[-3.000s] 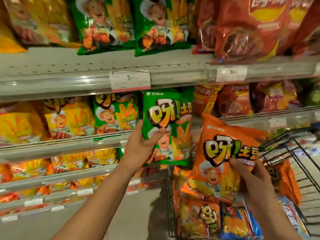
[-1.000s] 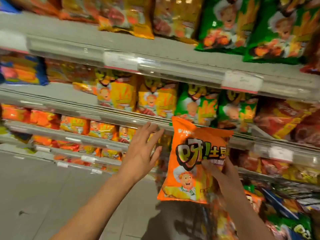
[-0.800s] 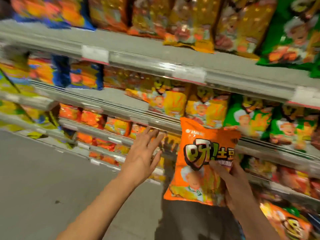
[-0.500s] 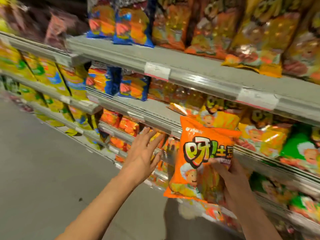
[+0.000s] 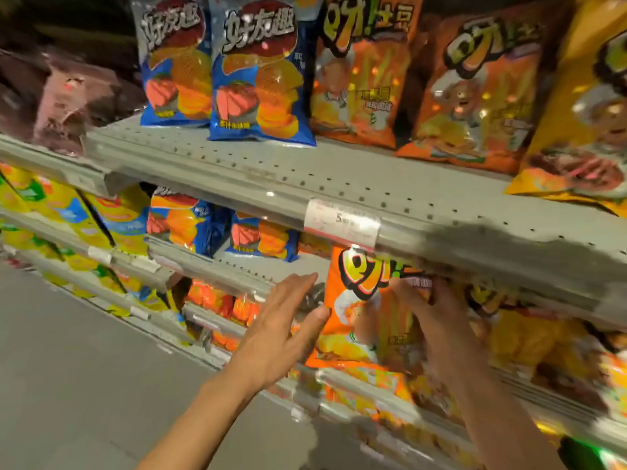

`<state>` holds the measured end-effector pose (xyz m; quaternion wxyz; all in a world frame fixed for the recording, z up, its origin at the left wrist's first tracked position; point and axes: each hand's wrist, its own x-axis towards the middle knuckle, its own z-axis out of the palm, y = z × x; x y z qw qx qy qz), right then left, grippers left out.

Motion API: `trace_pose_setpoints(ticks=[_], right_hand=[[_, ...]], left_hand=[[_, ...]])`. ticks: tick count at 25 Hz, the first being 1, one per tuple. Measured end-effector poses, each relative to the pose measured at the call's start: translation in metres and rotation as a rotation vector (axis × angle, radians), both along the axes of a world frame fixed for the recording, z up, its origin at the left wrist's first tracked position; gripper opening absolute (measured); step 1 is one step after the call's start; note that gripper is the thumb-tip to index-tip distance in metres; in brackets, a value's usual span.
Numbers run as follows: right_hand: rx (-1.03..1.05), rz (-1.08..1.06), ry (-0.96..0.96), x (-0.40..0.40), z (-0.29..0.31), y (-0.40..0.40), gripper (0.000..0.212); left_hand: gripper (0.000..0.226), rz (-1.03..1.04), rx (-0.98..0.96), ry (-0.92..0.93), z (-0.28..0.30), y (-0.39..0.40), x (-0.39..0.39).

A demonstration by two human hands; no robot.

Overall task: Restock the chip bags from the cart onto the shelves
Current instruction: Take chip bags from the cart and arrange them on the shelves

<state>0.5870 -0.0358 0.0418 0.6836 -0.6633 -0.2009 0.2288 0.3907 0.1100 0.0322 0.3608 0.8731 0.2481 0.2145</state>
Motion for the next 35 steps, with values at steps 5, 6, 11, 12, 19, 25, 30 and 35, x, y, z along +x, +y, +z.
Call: trace_pose_setpoints(ticks=[5,6,11,12,19,25,30,35], right_hand=[[-0.120,-0.171,0.151,0.031,0.010,0.035,0.056],[-0.141,-0.186,0.161,0.027,0.014,0.035,0.067],[-0.139,-0.296,-0.123,-0.005,0.013,0.015,0.041],[-0.155,-0.303,-0.184,-0.009,0.011,0.013,0.048],[-0.461,-0.392,-0.558,-0.040,0.004,0.029,0.065],[-0.830,-0.404,-1.020,-0.040,0.009,0.038,0.049],[-0.982,-0.164,-0.831,-0.015,0.025,0.052,0.041],[-1.001,-0.218,-0.967,-0.016,0.033,0.053,0.031]], left_hand=[[0.054,-0.221,-0.220,0.012,0.012,0.032,0.063],[0.045,-0.246,-0.256,0.014,0.012,0.033,0.075],[0.028,-0.372,-0.374,-0.006,-0.002,0.040,0.110],[0.027,-0.386,-0.379,0.007,-0.005,0.043,0.113],[0.041,-0.503,-0.444,0.058,-0.010,0.071,0.124],[0.037,-0.511,-0.425,0.184,-0.020,0.084,0.123],[0.042,-0.527,-0.506,0.198,-0.016,0.083,0.118],[0.065,-0.486,-0.204,0.212,-0.016,0.076,0.107]])
